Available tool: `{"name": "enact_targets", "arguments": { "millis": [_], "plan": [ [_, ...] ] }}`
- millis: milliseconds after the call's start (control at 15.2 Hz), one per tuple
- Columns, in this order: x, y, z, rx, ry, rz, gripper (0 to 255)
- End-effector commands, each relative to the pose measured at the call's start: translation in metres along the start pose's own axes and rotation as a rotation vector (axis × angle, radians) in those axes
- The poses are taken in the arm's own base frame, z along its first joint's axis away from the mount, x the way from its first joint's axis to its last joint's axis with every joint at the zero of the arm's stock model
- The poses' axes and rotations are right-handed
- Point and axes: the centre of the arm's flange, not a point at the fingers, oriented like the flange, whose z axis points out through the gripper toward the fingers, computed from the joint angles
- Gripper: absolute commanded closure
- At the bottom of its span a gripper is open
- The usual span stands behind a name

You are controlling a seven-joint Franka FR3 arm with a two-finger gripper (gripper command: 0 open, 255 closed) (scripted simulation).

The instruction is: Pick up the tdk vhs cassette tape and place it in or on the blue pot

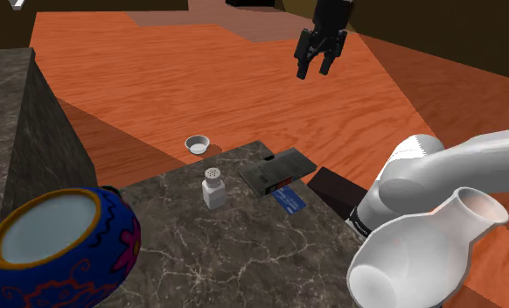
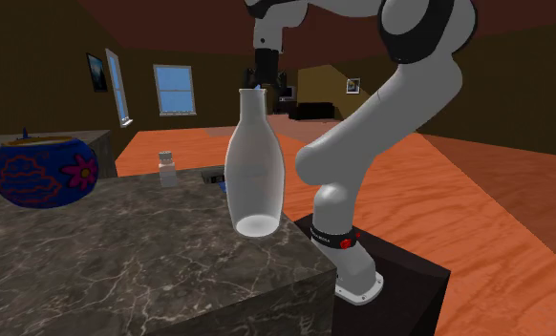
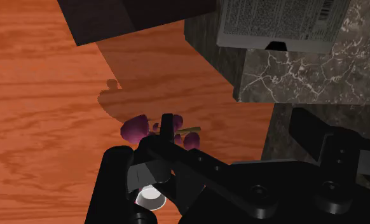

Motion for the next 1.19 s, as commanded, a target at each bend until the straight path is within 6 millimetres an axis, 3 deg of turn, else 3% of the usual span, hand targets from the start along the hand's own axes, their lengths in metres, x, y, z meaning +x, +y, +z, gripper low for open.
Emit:
{"name": "enact_targets", "arguments": {
  "millis": [0, 264, 594, 858, 1122],
  "plan": [
    [0.0, 0.0, 0.0, 0.0, 0.0, 0.0, 0],
    [-0.012, 0.08, 0.05, 0.329, -0.003, 0.021, 0],
    [-0.03, 0.149, 0.144, 0.741, -0.007, 0.046, 0],
    [-0.046, 0.174, 0.234, 1.071, -0.01, 0.067, 0],
    [-0.062, 0.167, 0.328, 1.4, -0.013, 0.088, 0]
  ]
}}
